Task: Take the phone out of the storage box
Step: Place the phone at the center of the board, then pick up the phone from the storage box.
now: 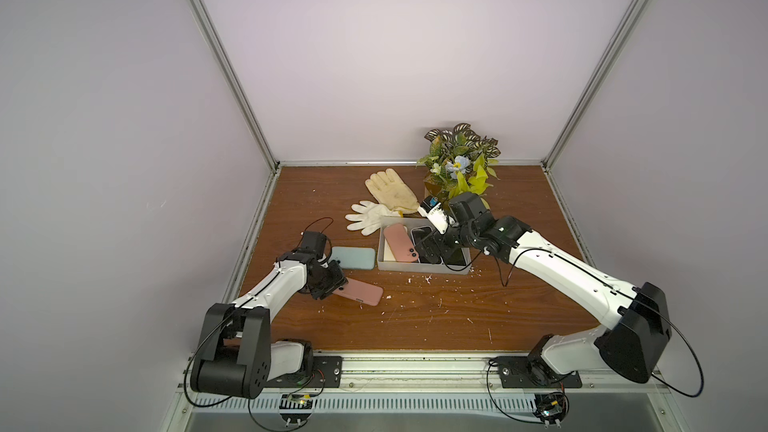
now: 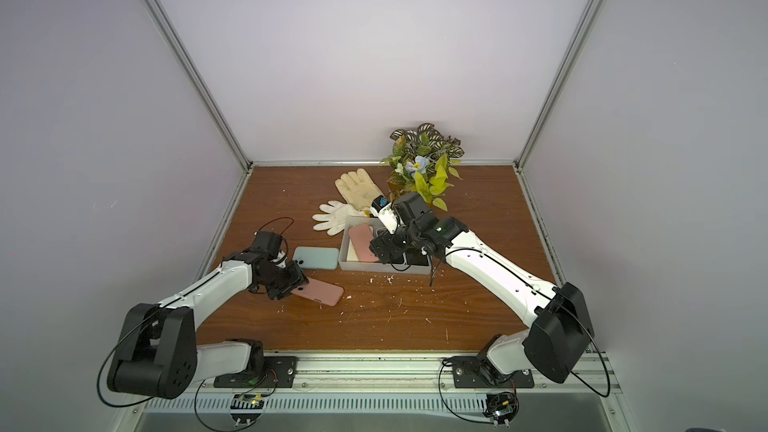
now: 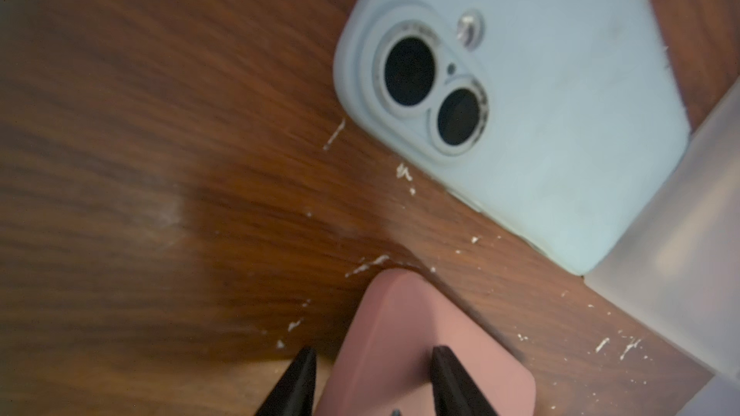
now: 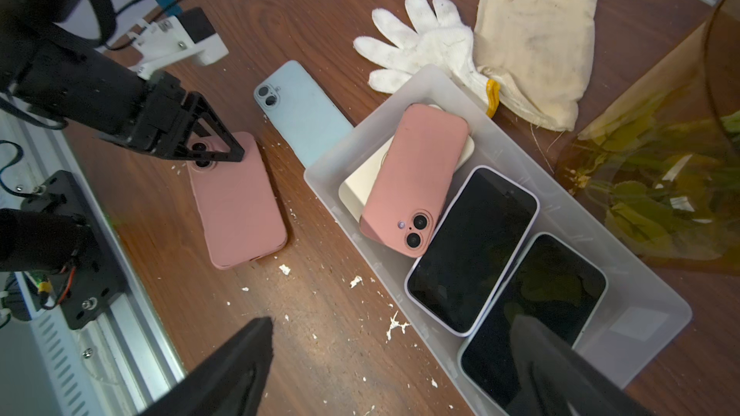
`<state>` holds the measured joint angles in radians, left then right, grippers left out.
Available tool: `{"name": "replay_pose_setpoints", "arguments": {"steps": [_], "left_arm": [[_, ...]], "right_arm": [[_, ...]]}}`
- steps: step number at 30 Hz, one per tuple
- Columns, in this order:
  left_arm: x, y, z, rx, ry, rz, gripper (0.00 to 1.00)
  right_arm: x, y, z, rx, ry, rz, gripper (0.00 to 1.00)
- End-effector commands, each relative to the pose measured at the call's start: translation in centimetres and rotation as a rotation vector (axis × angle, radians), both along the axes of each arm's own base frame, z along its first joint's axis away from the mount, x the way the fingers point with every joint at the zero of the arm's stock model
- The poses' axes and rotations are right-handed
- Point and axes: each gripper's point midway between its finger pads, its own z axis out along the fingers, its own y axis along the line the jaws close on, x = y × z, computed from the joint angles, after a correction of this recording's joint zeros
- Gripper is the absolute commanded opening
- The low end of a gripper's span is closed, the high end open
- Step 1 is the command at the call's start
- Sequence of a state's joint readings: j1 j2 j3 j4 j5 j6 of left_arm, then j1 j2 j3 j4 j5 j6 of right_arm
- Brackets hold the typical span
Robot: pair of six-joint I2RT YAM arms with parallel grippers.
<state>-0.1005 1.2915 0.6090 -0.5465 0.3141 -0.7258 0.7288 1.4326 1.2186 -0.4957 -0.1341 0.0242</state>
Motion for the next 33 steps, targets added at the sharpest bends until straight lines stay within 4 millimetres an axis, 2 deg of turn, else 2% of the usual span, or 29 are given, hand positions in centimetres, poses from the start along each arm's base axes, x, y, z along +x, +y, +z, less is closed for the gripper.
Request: {"name": "replay_pose_setpoints", "arguments": {"steps": [1, 3, 5, 6, 7, 11, 15, 19, 22, 25, 29, 33], "left_arm": [[-1.3, 1.4, -0.9, 0.074, 0.058, 0.004, 0.58], [-1.3, 1.3, -0.9, 0.072, 0.056, 0.002, 0.68], [-1.3, 1.4, -0.8, 0.073, 0.054, 0.002, 0.83], [-1.3, 1.5, -0.6, 0.08, 0.053, 0.003, 0.94], [-1.3, 1.6, -0.4, 0.088, 0.05, 0.0, 0.99], [-1.2, 2.1, 1.3, 0.116, 0.025, -0.009, 0.99], [-0.3, 2.4, 3.9, 0.132, -0.061, -0.01, 0.99], [2.5, 1.7, 8.7, 0.088, -0.228, -0.002, 0.99], [5.1, -0.3, 13.1, -0.016, -0.387, -0.043, 0.99], [6.6, -2.2, 16.3, -0.14, -0.495, -0.064, 0.99], [7.5, -3.7, 18.7, -0.246, -0.581, -0.074, 0.99], [7.7, -4.1, 18.7, -0.261, -0.586, -0.099, 0.99]], "right_arm": [[0.2, -0.2, -1.9, -0.034, 0.06, -0.031, 0.99], [0.5, 0.3, -2.8, -0.045, 0.091, -0.026, 0.99], [1.0, 0.7, -3.5, -0.065, 0.111, -0.035, 0.99], [1.2, 1.0, -3.9, -0.079, 0.121, -0.034, 0.99], [1.5, 1.2, -4.3, -0.099, 0.126, -0.039, 0.99], [2.3, 2.4, -5.3, -0.158, 0.138, -0.04, 0.99], [3.4, 3.5, -6.1, -0.192, 0.144, -0.052, 0.99], [4.3, 4.5, -7.1, -0.225, 0.149, -0.055, 0.99], [4.6, 5.4, -7.9, -0.245, 0.153, -0.042, 0.99], [5.0, 6.0, -8.9, -0.275, 0.155, -0.033, 0.99], [5.2, 6.6, -10.2, -0.306, 0.169, -0.014, 0.99], [5.4, 7.3, -10.9, -0.314, 0.173, -0.005, 0.99]]}}
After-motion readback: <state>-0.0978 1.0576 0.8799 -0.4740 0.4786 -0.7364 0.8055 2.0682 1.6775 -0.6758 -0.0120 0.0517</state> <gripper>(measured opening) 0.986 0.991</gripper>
